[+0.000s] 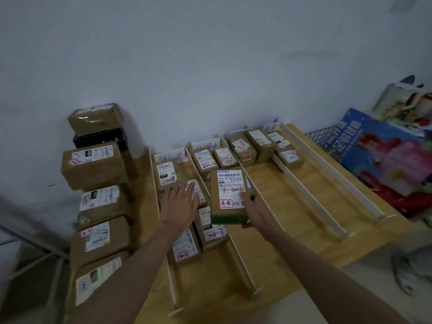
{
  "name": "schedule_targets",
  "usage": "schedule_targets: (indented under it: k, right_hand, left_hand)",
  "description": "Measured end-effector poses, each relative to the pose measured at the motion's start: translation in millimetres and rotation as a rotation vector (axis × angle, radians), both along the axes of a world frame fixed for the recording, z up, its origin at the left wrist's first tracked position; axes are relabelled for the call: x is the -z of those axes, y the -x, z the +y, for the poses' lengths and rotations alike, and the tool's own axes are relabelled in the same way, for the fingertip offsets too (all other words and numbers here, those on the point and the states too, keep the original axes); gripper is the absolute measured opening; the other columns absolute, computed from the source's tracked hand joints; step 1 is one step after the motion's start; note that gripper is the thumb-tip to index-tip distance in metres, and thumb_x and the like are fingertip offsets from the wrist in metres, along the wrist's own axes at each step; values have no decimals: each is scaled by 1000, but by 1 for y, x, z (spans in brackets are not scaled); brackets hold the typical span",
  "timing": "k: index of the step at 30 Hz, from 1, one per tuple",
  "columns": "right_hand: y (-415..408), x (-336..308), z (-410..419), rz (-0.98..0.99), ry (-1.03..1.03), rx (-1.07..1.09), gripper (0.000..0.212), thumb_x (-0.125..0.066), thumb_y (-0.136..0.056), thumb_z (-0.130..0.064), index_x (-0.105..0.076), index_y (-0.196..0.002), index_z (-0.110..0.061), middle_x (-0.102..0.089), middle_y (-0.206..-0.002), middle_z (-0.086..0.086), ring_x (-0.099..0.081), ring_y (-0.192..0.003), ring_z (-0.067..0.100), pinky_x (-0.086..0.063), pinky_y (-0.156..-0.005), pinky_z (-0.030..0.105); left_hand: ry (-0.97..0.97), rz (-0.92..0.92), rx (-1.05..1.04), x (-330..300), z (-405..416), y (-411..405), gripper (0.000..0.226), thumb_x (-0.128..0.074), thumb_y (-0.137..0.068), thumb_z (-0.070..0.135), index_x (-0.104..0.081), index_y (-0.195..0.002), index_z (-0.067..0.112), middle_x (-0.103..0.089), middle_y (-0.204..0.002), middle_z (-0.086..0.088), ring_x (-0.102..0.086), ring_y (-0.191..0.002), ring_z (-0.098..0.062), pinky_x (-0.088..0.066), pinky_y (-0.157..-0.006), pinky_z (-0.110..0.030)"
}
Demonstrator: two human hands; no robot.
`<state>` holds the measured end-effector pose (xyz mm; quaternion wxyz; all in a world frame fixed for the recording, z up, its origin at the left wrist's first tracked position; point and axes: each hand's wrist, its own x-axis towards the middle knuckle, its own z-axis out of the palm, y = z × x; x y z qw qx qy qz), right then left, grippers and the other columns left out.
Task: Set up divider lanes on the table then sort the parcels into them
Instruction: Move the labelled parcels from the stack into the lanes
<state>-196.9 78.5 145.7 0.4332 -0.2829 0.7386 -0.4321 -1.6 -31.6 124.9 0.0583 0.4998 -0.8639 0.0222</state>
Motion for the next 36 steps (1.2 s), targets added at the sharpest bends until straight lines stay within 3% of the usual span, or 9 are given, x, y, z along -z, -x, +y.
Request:
schedule_targets:
  k: [2,8,12,15,20,26,32,36]
  right_hand:
    - [33,1,14,10,-25,-1,45,-42,-101,-50,-37,-131,-16,-61,-101,-2,-66,-85,16,-62,-73,44]
    - [123,6,52,29,-63,-6,46,-42,-100,-53,-39,-122,-12,-62,-113,8,-66,-93,23,-61,-74,49]
    - [172,8,61,24,-65,30,45,-43,-100,-52,-42,-121,-12,-64,-106,6,-67,-87,21,-62,-74,46]
    - [206,8,60,37,-61,42,43,-43,-100,-51,-42,-121,-13,-64,-105,5,-66,-87,20,-62,-75,45]
    - [266,16,50,50,-47,32,46,-44,-100,-52,-41,-124,-14,-62,-109,5,-64,-91,18,-61,-70,40]
    - [349,31,29,52,-67,54,49,-46,-99,-52,-44,-127,-12,-64,-111,8,-66,-94,22,-59,-68,36]
    - [424,38,11,70,-104,49,41,-46,-100,-49,-49,-118,-13,-64,-108,7,-65,-93,23,-58,-78,41]
    - [464,49,5,101,-141,62,40,-46,-99,-51,-47,-116,-15,-62,-102,3,-62,-88,19,-59,-79,45]
  left_hand:
    - [10,24,0,6,16,33,54,-26,-102,40,-51,-142,15,-50,-147,-9,-40,-140,-27,-28,-117,-48]
    - [-26,9,-12,15,62,123,52,-28,-103,41,-45,-146,17,-44,-151,-5,-35,-142,-24,-24,-118,-46]
    - [-22,0,-3,14,72,170,60,-15,-100,44,-46,-145,18,-49,-146,-5,-40,-138,-24,-26,-117,-47]
    - [-11,33,4,14,68,202,61,-15,-99,44,-49,-143,18,-51,-144,-6,-43,-135,-25,-27,-116,-45]
    - [-13,48,28,20,53,257,48,-33,-102,39,-50,-141,17,-51,-143,-5,-43,-135,-24,-30,-115,-44]
    - [-49,97,45,37,27,337,47,-34,-101,40,-50,-138,16,-52,-140,-3,-46,-130,-22,-29,-114,-44]
    - [-61,116,35,50,5,407,50,-32,-96,41,-61,-126,13,-62,-125,-6,-55,-116,-24,-37,-106,-45]
    - [-95,73,34,61,3,434,45,-41,-99,39,-55,-134,14,-56,-135,-5,-50,-124,-25,-33,-111,-47]
